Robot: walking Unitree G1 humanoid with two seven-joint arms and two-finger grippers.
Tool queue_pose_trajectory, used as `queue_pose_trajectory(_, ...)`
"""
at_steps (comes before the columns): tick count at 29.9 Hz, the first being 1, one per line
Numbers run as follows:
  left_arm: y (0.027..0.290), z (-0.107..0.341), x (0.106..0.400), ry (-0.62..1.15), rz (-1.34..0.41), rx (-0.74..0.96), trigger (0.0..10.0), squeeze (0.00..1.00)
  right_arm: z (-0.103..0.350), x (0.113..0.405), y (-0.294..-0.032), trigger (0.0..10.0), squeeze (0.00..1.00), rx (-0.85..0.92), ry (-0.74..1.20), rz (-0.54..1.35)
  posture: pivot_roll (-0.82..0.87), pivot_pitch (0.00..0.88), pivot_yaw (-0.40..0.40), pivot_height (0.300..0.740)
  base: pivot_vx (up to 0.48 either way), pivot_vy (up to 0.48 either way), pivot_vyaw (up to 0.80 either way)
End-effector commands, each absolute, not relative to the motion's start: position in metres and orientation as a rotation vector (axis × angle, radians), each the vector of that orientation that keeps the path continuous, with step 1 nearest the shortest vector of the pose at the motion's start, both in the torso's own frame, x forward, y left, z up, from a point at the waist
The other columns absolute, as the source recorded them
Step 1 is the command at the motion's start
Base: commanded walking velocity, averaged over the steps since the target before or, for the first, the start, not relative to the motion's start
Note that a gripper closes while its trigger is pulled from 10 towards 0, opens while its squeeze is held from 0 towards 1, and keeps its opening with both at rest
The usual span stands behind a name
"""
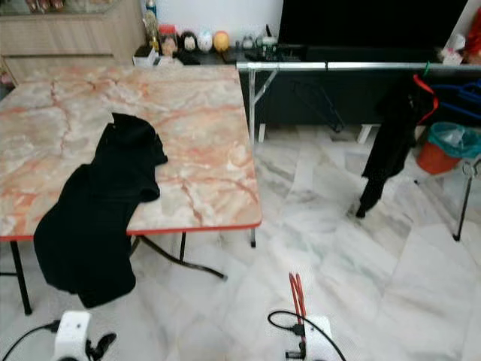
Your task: Hang hanger
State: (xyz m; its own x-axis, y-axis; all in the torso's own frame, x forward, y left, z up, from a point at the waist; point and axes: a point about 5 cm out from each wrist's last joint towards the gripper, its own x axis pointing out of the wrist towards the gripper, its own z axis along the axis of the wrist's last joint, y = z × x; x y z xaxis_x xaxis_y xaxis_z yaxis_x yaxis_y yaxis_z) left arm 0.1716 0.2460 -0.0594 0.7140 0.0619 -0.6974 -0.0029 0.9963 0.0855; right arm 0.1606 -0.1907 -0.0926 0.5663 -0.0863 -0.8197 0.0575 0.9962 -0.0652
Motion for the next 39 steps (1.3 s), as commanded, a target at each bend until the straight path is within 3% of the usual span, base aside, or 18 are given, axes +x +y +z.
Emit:
queue_pose_trajectory(1, 0.242, -0.066, 0.167, 0.815, 0.017, 0.108, 10.0, 0.00, -0.091, 0.163, -0.192, 10.0, 0.00, -0.041, 0.950, -0.085, 0.03, 0.000, -0.043, 0.740, 0.000, 0.000, 0.00)
queue_pose_trajectory(18, 0.236, -0.081, 0.155, 0.894, 0.023, 0.113, 10.0, 0.00, -0.092, 0.161, -0.189, 10.0, 0.00, -0.038, 0.948, -0.081, 0.00, 0.000, -0.021, 0.740, 0.000, 0.000, 0.00)
queue_pose_trajectory(39, 0.241, -0.082, 0.151, 0.891, 0.043, 0.116, 10.0, 0.00, -0.091, 0.164, -0.190, 10.0, 0.00, -0.036, 0.939, -0.083, 0.00, 0.000, -0.021, 0.740, 0.000, -0.351, 0.00)
